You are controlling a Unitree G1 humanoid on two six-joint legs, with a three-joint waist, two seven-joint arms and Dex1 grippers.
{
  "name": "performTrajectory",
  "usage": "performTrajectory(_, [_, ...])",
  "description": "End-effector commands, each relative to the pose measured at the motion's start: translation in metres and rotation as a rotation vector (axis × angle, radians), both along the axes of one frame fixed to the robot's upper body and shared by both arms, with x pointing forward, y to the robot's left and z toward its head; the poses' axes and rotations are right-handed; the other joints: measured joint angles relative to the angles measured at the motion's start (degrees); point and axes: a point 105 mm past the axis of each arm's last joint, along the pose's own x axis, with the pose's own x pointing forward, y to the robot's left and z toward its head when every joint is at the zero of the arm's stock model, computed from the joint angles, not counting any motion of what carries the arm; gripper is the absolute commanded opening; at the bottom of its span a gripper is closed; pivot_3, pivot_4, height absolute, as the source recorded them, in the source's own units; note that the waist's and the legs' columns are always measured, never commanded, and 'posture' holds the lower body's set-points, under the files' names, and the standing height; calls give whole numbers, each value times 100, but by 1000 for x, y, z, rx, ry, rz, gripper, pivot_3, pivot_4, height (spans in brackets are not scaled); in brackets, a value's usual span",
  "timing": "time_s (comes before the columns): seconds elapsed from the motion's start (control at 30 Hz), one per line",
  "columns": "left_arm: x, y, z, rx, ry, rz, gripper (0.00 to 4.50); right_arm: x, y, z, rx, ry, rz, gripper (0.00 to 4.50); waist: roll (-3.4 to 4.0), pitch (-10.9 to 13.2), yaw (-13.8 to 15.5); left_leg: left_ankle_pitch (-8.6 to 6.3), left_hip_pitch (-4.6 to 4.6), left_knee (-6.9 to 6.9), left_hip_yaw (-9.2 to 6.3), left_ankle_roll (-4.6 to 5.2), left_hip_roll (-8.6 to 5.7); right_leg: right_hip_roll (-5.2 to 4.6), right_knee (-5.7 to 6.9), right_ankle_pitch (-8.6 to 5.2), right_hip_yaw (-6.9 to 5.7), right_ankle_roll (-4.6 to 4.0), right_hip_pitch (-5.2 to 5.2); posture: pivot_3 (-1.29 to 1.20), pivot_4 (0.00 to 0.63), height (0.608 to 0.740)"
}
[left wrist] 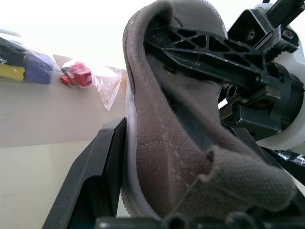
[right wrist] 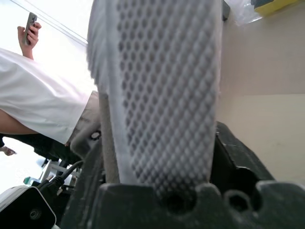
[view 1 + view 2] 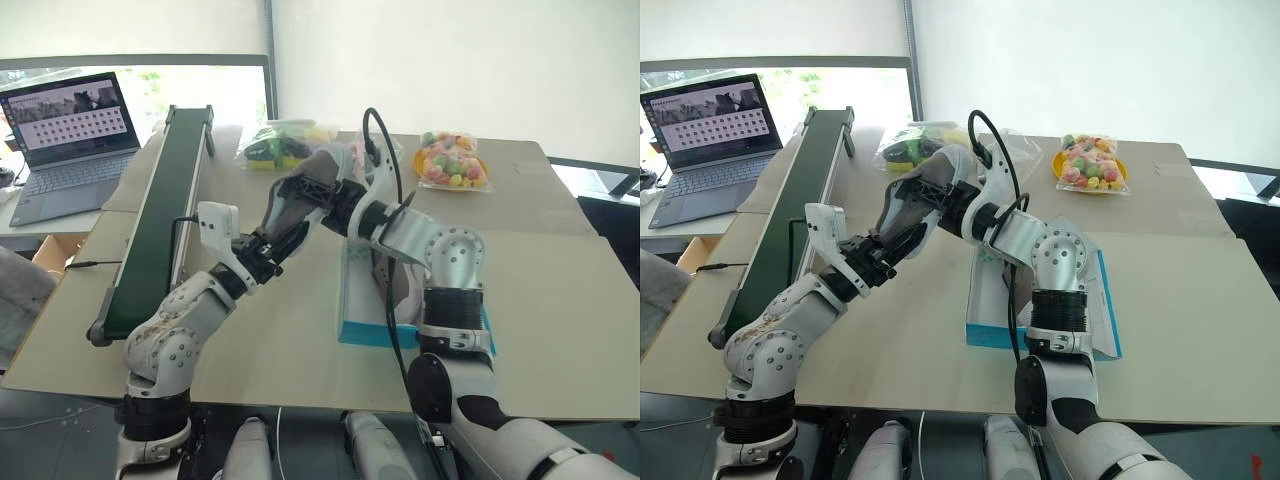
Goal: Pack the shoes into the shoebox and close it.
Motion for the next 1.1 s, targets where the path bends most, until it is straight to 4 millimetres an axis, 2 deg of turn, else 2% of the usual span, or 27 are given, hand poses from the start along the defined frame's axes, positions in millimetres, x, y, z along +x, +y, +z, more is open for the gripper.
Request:
performTrajectory(0.03, [2, 0, 10, 43, -53, 25, 2537, -8, 4, 20, 16, -76, 21, 1423, 0, 0, 0, 0, 0, 0, 0, 0, 0, 0, 0, 0, 0, 0, 0, 0, 150, 709])
performTrajectory(0.13, [2, -1, 8, 57, -55, 24, 2537, -8, 3, 23, 25, -73, 7, 1423, 0, 0, 0, 0, 0, 0, 0, 0, 0, 0, 0, 0, 0, 0, 0, 0, 150, 709])
performTrajectory(0.2, [1, -1, 9, 56, -67, 22, 3332, -6, 1, 26, 36, -71, -9, 1373, 0, 0, 0, 0, 0, 0, 0, 0, 0, 0, 0, 0, 0, 0, 0, 0, 150, 709])
performTrajectory(0.3, [1, -2, 7, 95, -79, 28, 4276, -1, -7, 34, 68, -64, -54, 1373, 0, 0, -5, 0, 0, -1, 0, 0, 0, 0, -1, 0, 0, 0, 0, 0, 150, 709])
performTrajectory(0.4, [0, 2, 3, 127, -75, 29, 4404, 11, -30, 47, 92, -69, -146, 1373, 2, 1, 0, 0, 0, 0, 0, 0, 0, 0, -1, 0, 0, 0, -1, 0, 150, 709])
performTrajectory(0.5, [-3, 6, -6, 196, -68, 19, 4404, 19, -54, 56, 32, -94, -218, 1373, 3, 2, 6, 0, -1, -2, 0, 0, 0, -1, -4, 0, 0, 0, 0, 0, 150, 709])
performTrajectory(0.63, [-9, 8, -18, 265, -57, -16, 4404, 29, -89, 26, -228, 19, -273, 1373, 3, 2, 12, 0, -2, -4, 2, 0, -1, -3, -11, -21, 0, -34, 0, 0, 150, 709])
performTrajectory(0.73, [-11, 8, -21, 291, -57, -26, 4404, 24, -105, 9, -379, 67, -243, 1373, 10, 6, 8, 0, -5, -4, 3, 0, -1, -5, -11, -25, 1, -44, -3, 0, 150, 709])
performTrajectory(0.9, [-11, 4, -23, 294, -59, -43, 4404, 14, -132, -38, -606, 239, -224, 1373, 16, 10, -15, 0, 1, -12, 3, 1, -1, -1, -3, -25, 6, -46, -10, 0, 150, 709])
performTrajectory(0.97, [-11, 2, -24, 294, -61, -47, 4404, 8, -135, -54, -664, 286, -201, 1373, 16, 9, -1, 0, 0, -10, 3, 1, -1, -1, -4, -25, 6, -45, -9, 0, 150, 709])
performTrajectory(1.1, [-11, -1, -25, 298, -64, -57, 4404, -5, -125, -79, -747, 334, -103, 1373, 16, 10, -15, 0, -1, -4, 9, 1, -3, -1, -4, -23, 15, -40, -9, 0, 150, 709])
